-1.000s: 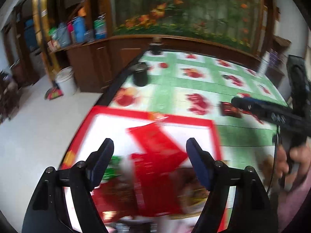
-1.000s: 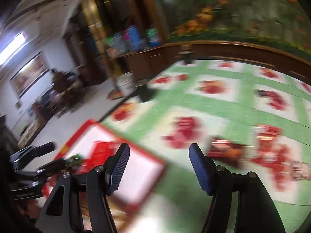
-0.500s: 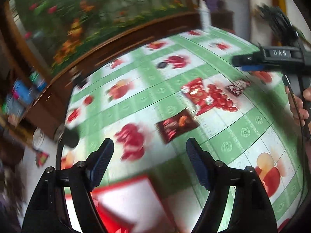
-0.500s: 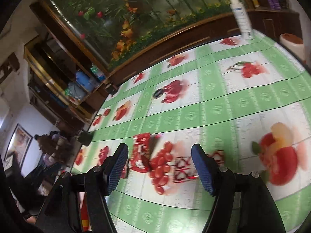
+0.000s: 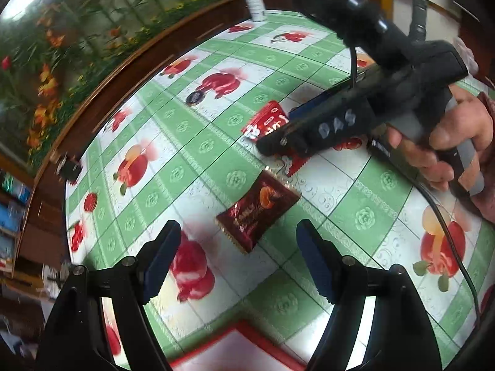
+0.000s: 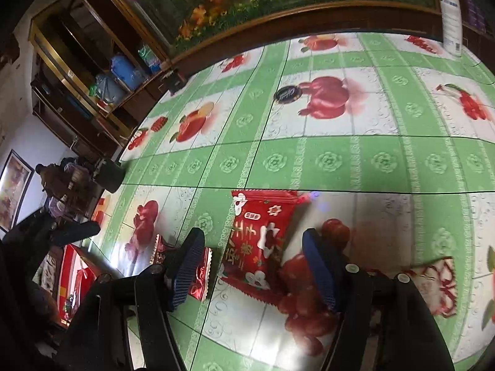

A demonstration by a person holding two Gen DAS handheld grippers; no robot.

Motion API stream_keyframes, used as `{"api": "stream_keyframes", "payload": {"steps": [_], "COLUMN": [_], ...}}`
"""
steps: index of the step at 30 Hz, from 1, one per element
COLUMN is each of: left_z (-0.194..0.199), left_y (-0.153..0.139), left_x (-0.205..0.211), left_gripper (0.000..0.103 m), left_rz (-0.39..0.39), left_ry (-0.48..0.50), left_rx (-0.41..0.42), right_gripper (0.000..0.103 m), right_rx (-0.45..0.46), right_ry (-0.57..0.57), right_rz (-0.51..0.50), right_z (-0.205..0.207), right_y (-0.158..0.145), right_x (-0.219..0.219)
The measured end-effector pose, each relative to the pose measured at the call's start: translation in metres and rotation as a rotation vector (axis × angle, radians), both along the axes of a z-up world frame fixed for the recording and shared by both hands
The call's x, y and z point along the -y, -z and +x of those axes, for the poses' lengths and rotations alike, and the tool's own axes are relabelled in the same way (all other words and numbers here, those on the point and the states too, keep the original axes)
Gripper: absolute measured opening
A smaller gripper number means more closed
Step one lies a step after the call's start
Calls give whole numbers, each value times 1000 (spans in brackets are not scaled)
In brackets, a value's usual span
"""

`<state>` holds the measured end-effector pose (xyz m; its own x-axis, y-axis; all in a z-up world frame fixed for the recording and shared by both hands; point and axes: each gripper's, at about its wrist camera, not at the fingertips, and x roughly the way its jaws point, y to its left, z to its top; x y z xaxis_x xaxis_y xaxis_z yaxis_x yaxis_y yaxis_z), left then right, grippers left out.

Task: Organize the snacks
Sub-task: 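Grasp the brown MANLY packet with the left tool while the right tool grasps the red-white flower packet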

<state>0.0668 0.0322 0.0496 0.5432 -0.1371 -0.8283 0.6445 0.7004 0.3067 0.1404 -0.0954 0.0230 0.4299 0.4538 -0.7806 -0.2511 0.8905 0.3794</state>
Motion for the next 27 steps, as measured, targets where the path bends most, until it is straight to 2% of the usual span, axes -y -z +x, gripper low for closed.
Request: {"api": "stream_keyframes", "payload": {"steps": [1, 2, 3, 5, 8, 12, 13, 20, 21, 24, 25, 26, 27], "left_z": [3, 5, 8, 14, 21, 25, 24, 32, 33, 29, 28, 27, 26], "left_y": [2, 3, 5, 11, 21, 38, 40, 42, 42, 41, 41, 41, 41], "left_x": [3, 4, 6, 9, 13, 14, 13, 14, 15, 19, 20, 20, 21], "left_gripper": [77, 77, 77, 77, 77, 77, 77, 78, 76, 51, 47, 37, 35], "left_rz": [-4, -8, -11, -7, 0, 32, 32, 7, 5, -25, -26, -27, -23], "left_ry": [17, 31, 47, 76, 113, 165, 191, 230, 226, 236, 233, 226, 217], "left_rx": [-1, -3, -9, -26, -58, -131, -124, -143, -143, -161, -169, -184, -193], "right_gripper": [57, 40, 37, 35, 30, 28, 28, 29, 28, 27, 27, 27, 27], "right_rx": [25, 34, 34, 11, 0, -65, -73, -73, -78, -81, -79, -78, -77], "right_ry": [-8, -15, -20, -15, -21, -11, -11, -22, -19, -18, -19, -19, -20], "right_rz": [-33, -54, -56, 13, 37, 119, 132, 143, 153, 160, 157, 156, 153], "right_z": [-2, -4, -5, -5, -4, -2, -2, -2, -1, -1, -2, -2, -3], "right_y": [0, 0, 1, 4, 4, 8, 8, 8, 9, 10, 10, 9, 9], "right_x": [-4, -1, -1, 8, 13, 26, 28, 26, 27, 28, 28, 29, 29]}}
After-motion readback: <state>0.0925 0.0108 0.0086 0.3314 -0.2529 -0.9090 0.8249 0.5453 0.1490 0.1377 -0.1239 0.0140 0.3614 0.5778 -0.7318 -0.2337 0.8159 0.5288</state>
